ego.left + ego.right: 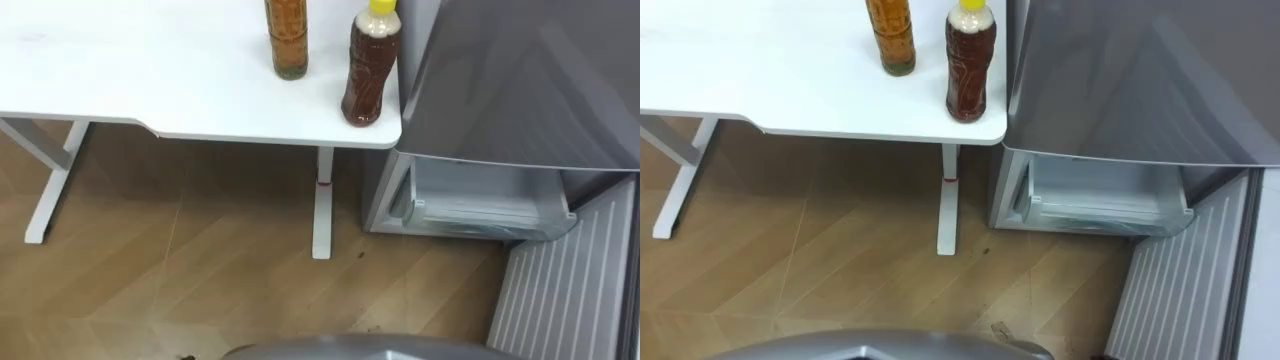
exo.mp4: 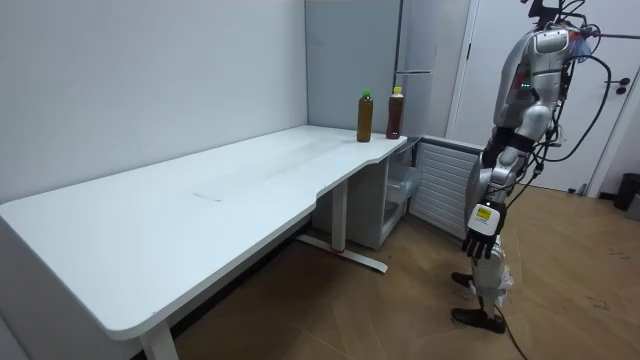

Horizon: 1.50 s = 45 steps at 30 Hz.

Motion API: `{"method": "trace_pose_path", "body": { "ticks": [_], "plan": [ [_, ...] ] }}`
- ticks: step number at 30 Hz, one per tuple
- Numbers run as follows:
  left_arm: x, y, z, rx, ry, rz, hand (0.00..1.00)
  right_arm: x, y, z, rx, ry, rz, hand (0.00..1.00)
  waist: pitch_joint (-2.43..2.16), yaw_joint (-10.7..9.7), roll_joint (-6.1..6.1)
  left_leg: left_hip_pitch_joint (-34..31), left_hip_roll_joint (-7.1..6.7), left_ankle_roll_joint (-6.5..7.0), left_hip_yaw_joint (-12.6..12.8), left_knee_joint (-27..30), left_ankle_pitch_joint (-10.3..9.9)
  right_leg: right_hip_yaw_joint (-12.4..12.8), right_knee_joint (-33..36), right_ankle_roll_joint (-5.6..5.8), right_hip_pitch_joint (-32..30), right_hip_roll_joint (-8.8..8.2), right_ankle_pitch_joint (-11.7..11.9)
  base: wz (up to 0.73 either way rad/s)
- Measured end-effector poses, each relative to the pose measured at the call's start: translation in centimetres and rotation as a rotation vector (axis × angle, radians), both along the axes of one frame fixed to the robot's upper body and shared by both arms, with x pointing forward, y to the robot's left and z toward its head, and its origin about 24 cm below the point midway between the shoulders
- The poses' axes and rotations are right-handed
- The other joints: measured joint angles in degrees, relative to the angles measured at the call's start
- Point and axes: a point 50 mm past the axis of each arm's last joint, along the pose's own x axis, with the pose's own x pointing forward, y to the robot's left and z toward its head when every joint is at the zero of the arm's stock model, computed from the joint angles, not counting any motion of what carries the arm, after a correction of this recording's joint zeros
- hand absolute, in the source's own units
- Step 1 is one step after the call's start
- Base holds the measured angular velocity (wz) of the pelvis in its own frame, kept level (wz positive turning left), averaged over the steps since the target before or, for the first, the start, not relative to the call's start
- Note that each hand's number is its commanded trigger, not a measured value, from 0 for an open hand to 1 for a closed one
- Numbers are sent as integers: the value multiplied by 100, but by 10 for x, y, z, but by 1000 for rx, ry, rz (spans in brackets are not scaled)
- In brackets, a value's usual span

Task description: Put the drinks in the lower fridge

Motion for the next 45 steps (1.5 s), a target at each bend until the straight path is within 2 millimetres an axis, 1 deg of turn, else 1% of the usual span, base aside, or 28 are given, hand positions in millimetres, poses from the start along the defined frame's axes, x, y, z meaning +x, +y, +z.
{"method": "trace_pose_path", "body": {
  "ticks": [6,9,18,24,25,26,27,28,31,33,34,36,39,40,42,44,45],
  "plan": [
    [-3,0,0,1,5,3,0,-7,0,0,-6,46,69,0,1,4,-43,58,1,0,10,-1,0,16,12,-4,10,-3,-21,0],
    [-3,0,0,1,5,4,0,-10,0,0,-9,66,72,0,-3,3,-63,63,2,0,-16,-3,0,16,25,-5,26,-3,-21,0],
    [-6,1,0,5,13,36,0,-13,2,-1,-7,91,65,0,-5,-5,-55,85,11,-1,-42,-17,-2,25,107,-13,29,8,-27,0],
    [-8,0,-1,12,-39,202,0,-14,3,-1,-6,104,61,0,-4,-54,-36,89,9,-1,-33,9,-2,-2,107,-14,93,2,-26,2],
    [-8,1,-1,14,-45,220,0,-14,3,-1,-6,105,59,0,-11,-53,-23,88,11,-1,-33,9,-2,-2,108,-15,90,2,-26,0],
    [-7,3,0,15,-60,270,0,-15,3,-1,-7,109,51,0,-20,-50,-7,91,12,-2,-31,5,-3,-4,107,-16,91,3,-26,0],
    [-9,4,0,26,-74,322,0,-16,2,-1,-10,112,45,0,-12,-39,-16,103,14,-4,-27,2,-6,-5,103,-16,78,5,-26,0],
    [-9,5,0,32,-82,347,0,-16,2,0,-12,114,45,0,-20,-39,4,110,17,-5,-25,2,-13,-2,104,-16,70,7,-26,0],
    [-12,8,2,68,-121,468,0,-16,2,0,-16,119,43,0,-23,-20,20,104,22,-7,-27,1,-29,10,108,-19,58,16,-28,-1],
    [-13,16,4,107,-170,631,0,-16,1,0,-14,115,24,0,-29,15,26,92,23,-7,-25,5,-29,8,109,-20,47,17,-28,0],
    [-13,18,4,118,-182,673,0,-16,0,0,-15,114,18,0,-30,10,28,90,23,-7,-27,5,-29,8,110,-21,44,17,-29,0],
    [-16,25,6,174,-228,813,0,-17,-1,0,-19,113,-3,0,-37,12,46,88,21,-7,-22,4,-29,8,109,-21,39,15,-29,0],
    [-17,27,8,212,-255,918,0,-17,-2,1,-23,109,-19,0,-36,6,63,84,20,-4,-29,3,-37,11,105,-21,38,14,-29,0],
    [-16,27,8,225,-271,963,0,-17,-2,1,-25,109,-19,0,-52,1,94,88,20,-3,-43,4,-40,8,101,-21,53,15,-29,0],
    [-15,28,8,243,-297,1031,0,-17,-2,1,-28,111,-21,0,-47,-5,101,114,20,-3,-29,4,-40,9,102,-21,101,15,-29,0],
    [-13,30,9,269,-329,1134,0,-19,-4,1,-39,109,-46,0,-46,8,119,181,26,-6,-31,-1,-64,17,100,-22,129,21,-30,-3],
    [-10,33,11,280,-359,1200,0,-18,-5,1,-49,102,-53,0,-53,19,165,182,31,-7,-33,-2,-75,41,101,-23,123,29,-32,-6]
  ]
}}
